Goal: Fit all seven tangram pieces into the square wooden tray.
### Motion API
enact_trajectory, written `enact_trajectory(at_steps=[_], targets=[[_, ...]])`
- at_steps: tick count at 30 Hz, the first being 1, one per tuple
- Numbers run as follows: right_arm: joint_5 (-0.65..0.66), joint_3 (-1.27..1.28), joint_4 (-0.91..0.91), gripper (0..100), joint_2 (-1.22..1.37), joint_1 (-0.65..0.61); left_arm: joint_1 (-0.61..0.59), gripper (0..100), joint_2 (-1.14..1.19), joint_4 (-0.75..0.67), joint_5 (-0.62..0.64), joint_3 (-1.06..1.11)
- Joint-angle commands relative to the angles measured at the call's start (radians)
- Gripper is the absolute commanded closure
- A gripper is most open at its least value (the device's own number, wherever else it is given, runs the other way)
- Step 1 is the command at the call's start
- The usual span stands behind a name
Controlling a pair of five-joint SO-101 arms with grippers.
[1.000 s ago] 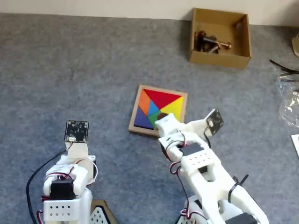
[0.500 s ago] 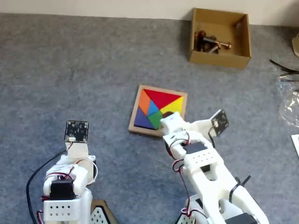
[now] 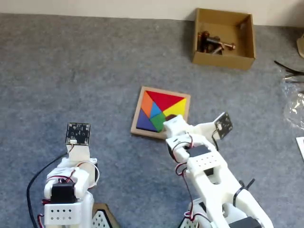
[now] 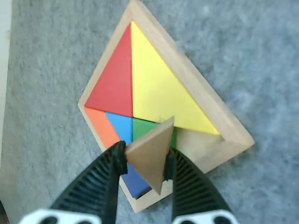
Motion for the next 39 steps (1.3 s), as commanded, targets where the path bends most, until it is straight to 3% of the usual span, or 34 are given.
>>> enact_trajectory(at_steps=[1, 7, 13, 27, 39], targets=[[-0.064, 0.019, -0.027, 99.2, 0.001, -0.039, -0.013, 99, -0.005, 0.008, -0.006, 0.022], [-0.064, 0.024, -0.028, 98.2, 0.001, -0.041, -0.013, 99, -0.005, 0.008, -0.006, 0.022], [-0.064, 0.025, -0.028, 85.5, 0.001, -0.068, -0.013, 99, -0.005, 0.008, -0.006, 0.022], [-0.064, 0.024, -0.028, 85.3, -0.005, -0.077, -0.013, 99, -0.005, 0.008, -0.006, 0.022], [-0.064, 0.022, -0.033, 85.4, -0.001, -0.174, -0.013, 99, -0.005, 0.008, -0.006, 0.022]])
